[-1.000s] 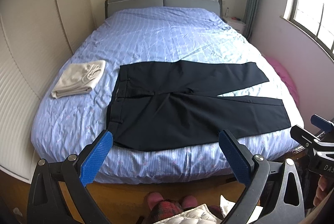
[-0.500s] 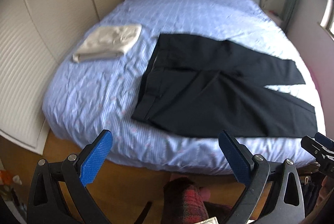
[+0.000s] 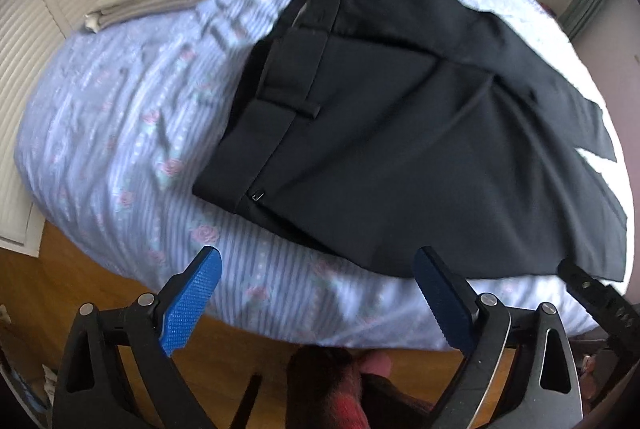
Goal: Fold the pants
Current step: 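Lower both tools onto the black trousers and close both on the fabric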
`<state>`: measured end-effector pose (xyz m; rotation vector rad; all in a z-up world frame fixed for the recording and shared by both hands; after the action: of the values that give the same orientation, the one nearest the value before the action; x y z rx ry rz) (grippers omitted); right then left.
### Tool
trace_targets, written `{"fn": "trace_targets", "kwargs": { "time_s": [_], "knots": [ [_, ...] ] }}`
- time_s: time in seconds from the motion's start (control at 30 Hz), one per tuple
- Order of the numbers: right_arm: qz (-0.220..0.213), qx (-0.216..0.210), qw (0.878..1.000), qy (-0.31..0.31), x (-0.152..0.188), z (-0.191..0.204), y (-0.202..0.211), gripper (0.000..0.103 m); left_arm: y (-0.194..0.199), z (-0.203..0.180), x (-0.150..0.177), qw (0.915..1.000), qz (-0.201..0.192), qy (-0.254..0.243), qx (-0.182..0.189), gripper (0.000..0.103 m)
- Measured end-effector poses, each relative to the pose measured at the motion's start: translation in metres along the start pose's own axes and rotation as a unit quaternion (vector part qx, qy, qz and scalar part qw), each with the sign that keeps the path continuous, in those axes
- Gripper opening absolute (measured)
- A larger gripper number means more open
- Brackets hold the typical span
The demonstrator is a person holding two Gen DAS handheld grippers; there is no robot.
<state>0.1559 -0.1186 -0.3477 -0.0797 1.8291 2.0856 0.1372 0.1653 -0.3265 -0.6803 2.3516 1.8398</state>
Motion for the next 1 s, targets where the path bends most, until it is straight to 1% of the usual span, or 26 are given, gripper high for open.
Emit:
{"fn": "trace_targets", "kwargs": {
  "time_s": [0.1, 0.17, 0.23, 0.33, 0.4, 0.47, 0.53, 0.6, 0.63, 0.67, 0.7, 0.77, 0.8, 0.83, 0.87, 0.9, 0.93, 1.0],
  "knots": [
    [0.008, -0.002, 1.000, -0.011, 0.002, -0.001, -0.017, 0.082, -0.027, 0.008, 0.001, 0.9999, 0.015, 0.003, 0.003, 0.097],
    [0.012, -0.006, 1.000, -0.015, 0.005, -0.002, -0.024, 0.082, -0.038, 0.012, 0.001, 0.9997, 0.025, 0.006, 0.002, 0.095],
    [0.018, -0.009, 1.000, -0.017, 0.008, -0.004, -0.032, 0.080, -0.049, 0.016, 0.002, 0.9994, 0.035, 0.004, -0.005, 0.091],
    [0.029, -0.009, 0.999, -0.025, 0.008, -0.005, -0.047, 0.079, -0.060, 0.019, 0.001, 0.9992, 0.040, 0.006, -0.004, 0.091],
    [0.027, -0.012, 0.999, -0.029, 0.006, -0.003, -0.052, 0.079, -0.066, 0.022, 0.000, 0.9987, 0.046, 0.022, 0.011, 0.091],
    [0.022, -0.014, 0.999, -0.032, 0.001, -0.005, -0.054, 0.078, -0.071, 0.025, -0.003, 0.9975, 0.050, 0.041, 0.030, 0.088],
    [0.016, -0.018, 0.999, -0.049, -0.010, -0.011, -0.054, 0.076, -0.075, 0.033, -0.007, 0.9936, 0.050, 0.084, 0.057, 0.085],
    [0.012, -0.017, 0.998, -0.062, -0.019, -0.018, -0.056, 0.071, -0.074, 0.041, -0.013, 0.9890, 0.044, 0.118, 0.078, 0.078],
    [0.011, -0.016, 0.997, -0.071, -0.024, -0.023, -0.057, 0.065, -0.072, 0.042, -0.017, 0.9876, 0.040, 0.125, 0.086, 0.070],
    [0.012, -0.014, 0.997, -0.079, -0.028, -0.029, -0.058, 0.059, -0.070, 0.041, -0.020, 0.9877, 0.037, 0.123, 0.090, 0.058],
    [0.015, -0.012, 0.996, -0.085, -0.032, -0.032, -0.060, 0.055, -0.068, 0.039, -0.024, 0.9888, 0.037, 0.113, 0.090, 0.053],
    [0.020, -0.002, 0.996, -0.084, -0.037, -0.034, -0.061, 0.043, -0.067, 0.033, -0.030, 0.9909, 0.041, 0.095, 0.086, 0.034],
    [0.014, 0.005, 0.997, -0.077, -0.041, -0.034, -0.057, 0.038, -0.063, 0.031, -0.034, 0.9916, 0.043, 0.093, 0.079, 0.029],
    [0.009, 0.009, 0.997, -0.071, -0.041, -0.033, -0.053, 0.028, -0.060, 0.030, -0.036, 0.9918, 0.043, 0.093, 0.077, 0.021],
    [0.002, 0.008, 0.998, -0.065, -0.045, -0.034, -0.045, 0.021, -0.054, 0.027, -0.038, 0.9917, 0.043, 0.092, 0.079, 0.017],
    [-0.001, 0.003, 0.998, -0.063, -0.048, -0.036, -0.038, 0.019, -0.048, 0.025, -0.040, 0.9915, 0.043, 0.091, 0.083, 0.016],
    [-0.005, -0.004, 0.998, -0.062, -0.053, -0.035, -0.028, 0.013, -0.040, 0.021, -0.042, 0.9918, 0.044, 0.084, 0.085, 0.015],
    [-0.016, -0.009, 0.998, -0.057, -0.061, -0.033, -0.009, 0.012, -0.025, 0.012, -0.043, 0.9933, 0.045, 0.065, 0.085, 0.014]
  ]
}}
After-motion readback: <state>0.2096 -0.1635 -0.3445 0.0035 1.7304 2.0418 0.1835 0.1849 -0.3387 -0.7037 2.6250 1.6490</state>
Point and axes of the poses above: each gripper's, at about its wrist camera, not at the fingertips, and y roughly against the way its jaws point, z to its left, x to its underside, the point moved 5 cm from there along -y, roughly the way its jaws point, and after that the axes turned 12 degrees about x, right-handed, at the moved point
